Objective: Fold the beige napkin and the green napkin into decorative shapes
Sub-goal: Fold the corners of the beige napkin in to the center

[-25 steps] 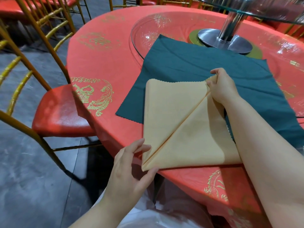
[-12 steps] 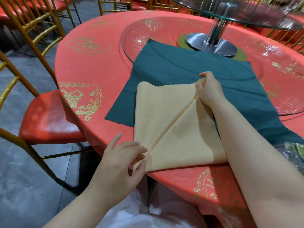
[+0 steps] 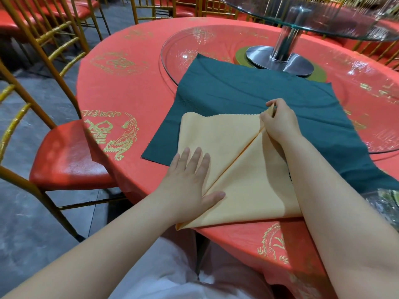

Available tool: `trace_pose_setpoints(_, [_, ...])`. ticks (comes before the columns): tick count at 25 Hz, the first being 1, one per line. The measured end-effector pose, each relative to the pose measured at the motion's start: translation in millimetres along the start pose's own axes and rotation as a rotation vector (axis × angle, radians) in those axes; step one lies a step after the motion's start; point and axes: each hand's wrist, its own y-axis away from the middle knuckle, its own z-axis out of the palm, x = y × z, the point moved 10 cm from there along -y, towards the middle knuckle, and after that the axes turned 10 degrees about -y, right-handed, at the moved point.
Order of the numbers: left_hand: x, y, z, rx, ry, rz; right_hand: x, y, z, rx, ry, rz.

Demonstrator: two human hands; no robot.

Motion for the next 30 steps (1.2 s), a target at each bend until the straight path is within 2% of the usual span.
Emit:
trace_pose_setpoints(4, [0.4, 0.2, 1.6, -0.001, -0.021, 0.012, 7.1, 1.2, -8.0, 0.122, 0.164, 0.032])
trace_pose_setpoints(7, [3.8, 0.0, 1.1, -0.011, -0.022, 0.035, -45.3, 22.1, -18.1, 0.185, 0.343, -0.18])
trace_pose_setpoints(8, [4.0, -0.1, 2.5, -0.015, -0.02, 0.044, -66.5, 35.1, -9.4, 0.105, 0.38, -0.266])
trace_pose_setpoints(9, [3.9, -0.5, 2.9, -0.011, -0.018, 0.049, -83.0, 54.8, 9.5, -0.051, 0.405, -0.35])
trace_pose_setpoints(12, [1.9, -1.6, 0.5, 0.024, -0.01, 0.039, -91.4, 148.7, 80.0, -0.595, 0.402, -0.525])
trace_pose_setpoints(14, [0.9, -0.7, -1.1, 0.045, 0.015, 0.021, -78.4, 185.1, 96.7, -0.705, 0.409, -0.58])
trace_pose_setpoints(20, [-9.9, 0.0, 0.2, -0.014, 0.084, 0.08, -48.1, 180.3, 101.1, -0.652, 0.482, -0.58])
trace_pose_setpoints(24, [-34.5, -14.7, 0.8, -0.141, 0.004, 0.163, -48.1, 179.9, 102.3, -0.647, 0.51, -0.583])
trace_pose_setpoints(30, [-62.0, -61.2, -4.7, -0.236, -0.103, 0.159, -48.5, 180.4, 102.3, -0.643, 0.513, -0.577])
